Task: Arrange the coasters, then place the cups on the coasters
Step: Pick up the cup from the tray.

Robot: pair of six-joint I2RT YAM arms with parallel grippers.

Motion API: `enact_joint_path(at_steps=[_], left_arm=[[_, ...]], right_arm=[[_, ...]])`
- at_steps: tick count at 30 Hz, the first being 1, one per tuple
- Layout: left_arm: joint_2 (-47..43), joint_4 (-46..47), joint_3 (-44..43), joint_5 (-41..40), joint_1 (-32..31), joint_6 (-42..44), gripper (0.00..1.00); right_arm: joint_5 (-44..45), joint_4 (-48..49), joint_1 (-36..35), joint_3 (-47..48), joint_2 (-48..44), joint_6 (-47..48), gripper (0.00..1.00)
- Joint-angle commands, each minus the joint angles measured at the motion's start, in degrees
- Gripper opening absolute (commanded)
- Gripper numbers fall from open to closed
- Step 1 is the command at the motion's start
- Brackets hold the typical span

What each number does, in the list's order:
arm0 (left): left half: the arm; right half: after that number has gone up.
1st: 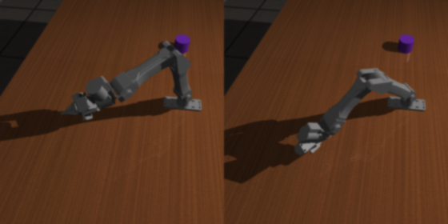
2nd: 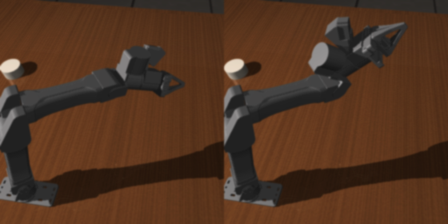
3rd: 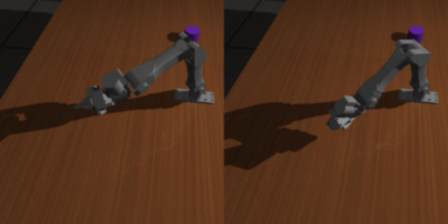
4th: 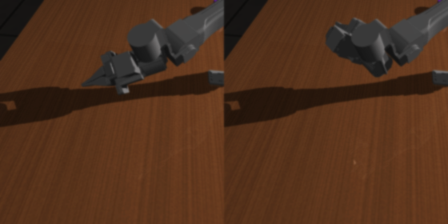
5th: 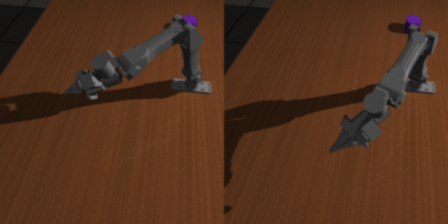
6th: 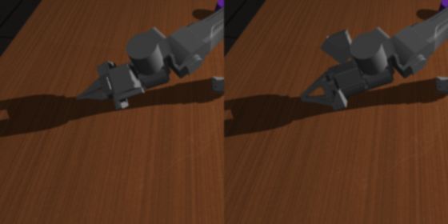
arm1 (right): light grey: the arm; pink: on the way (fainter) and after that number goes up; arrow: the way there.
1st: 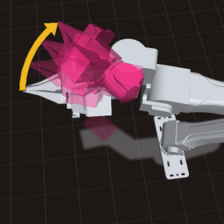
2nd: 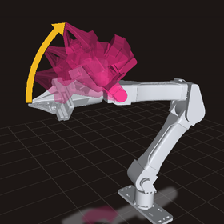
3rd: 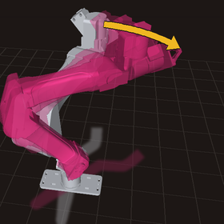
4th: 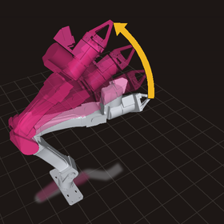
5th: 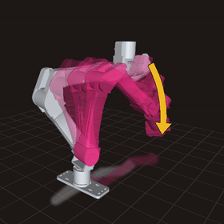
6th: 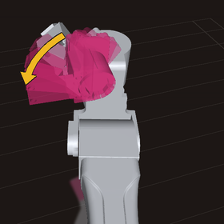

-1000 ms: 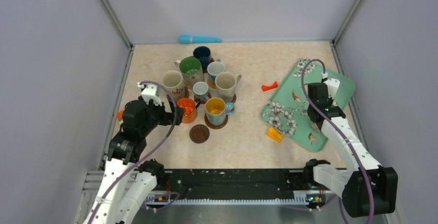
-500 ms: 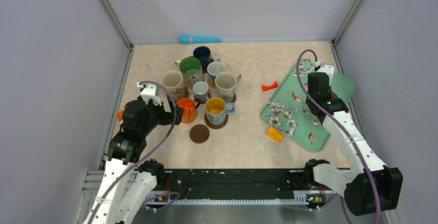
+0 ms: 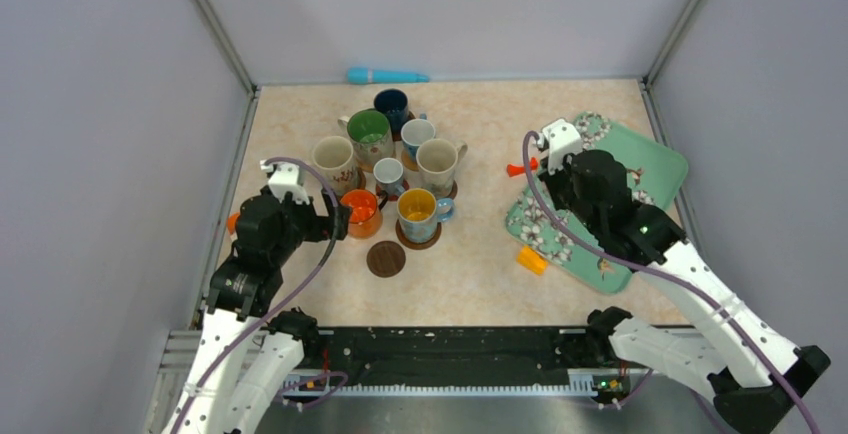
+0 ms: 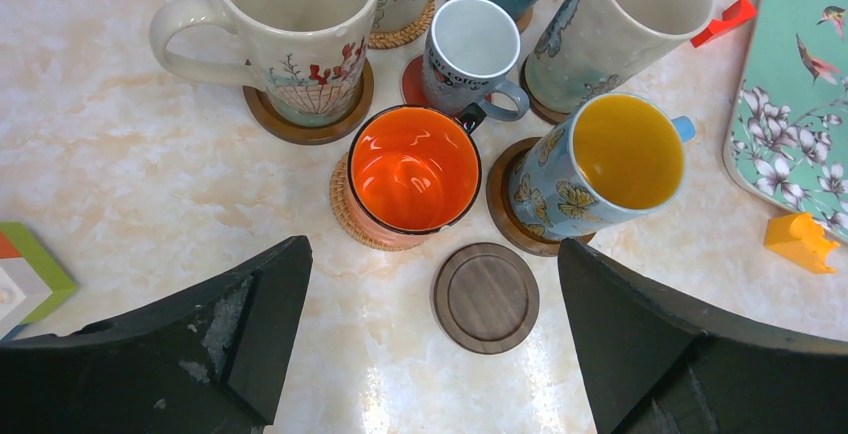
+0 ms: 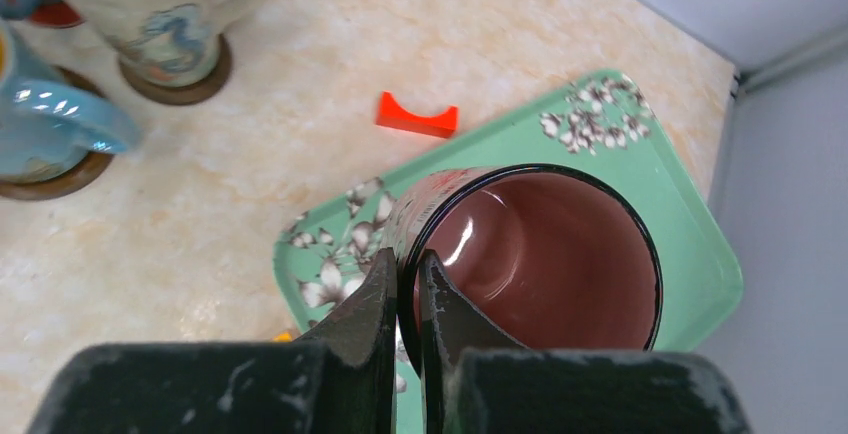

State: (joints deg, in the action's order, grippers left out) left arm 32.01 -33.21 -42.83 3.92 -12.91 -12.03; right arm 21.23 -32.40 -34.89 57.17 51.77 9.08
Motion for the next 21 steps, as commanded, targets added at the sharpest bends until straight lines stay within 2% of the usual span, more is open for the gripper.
enact_joint_path(at_steps=[1,7,18,21], left_arm=[[-0.1,1.7,-0.9,-1.0,-0.3,0.3,0.99],[0.2,1.6,-0.9,-1.2,-0.3,0.1,0.99],[-0.7,1.2,-1.2,-6.2,-0.3,-0.5,0.99],[-0.6,1.1,-1.3,-6.6,-0.3,-0.6,0.99]], right_arm=[[-7.7,5.1,-2.2,4.2,-4.4,7.7,0.00],[-19.8,7.2,-2.7,2.7,-6.7,11.5,0.00],[-53.9,15.1,-8.6,0.4,-8.0,24.8,0.00],[-57.7,15.8,-11.0,1.1,-6.0,27.3,0.00]])
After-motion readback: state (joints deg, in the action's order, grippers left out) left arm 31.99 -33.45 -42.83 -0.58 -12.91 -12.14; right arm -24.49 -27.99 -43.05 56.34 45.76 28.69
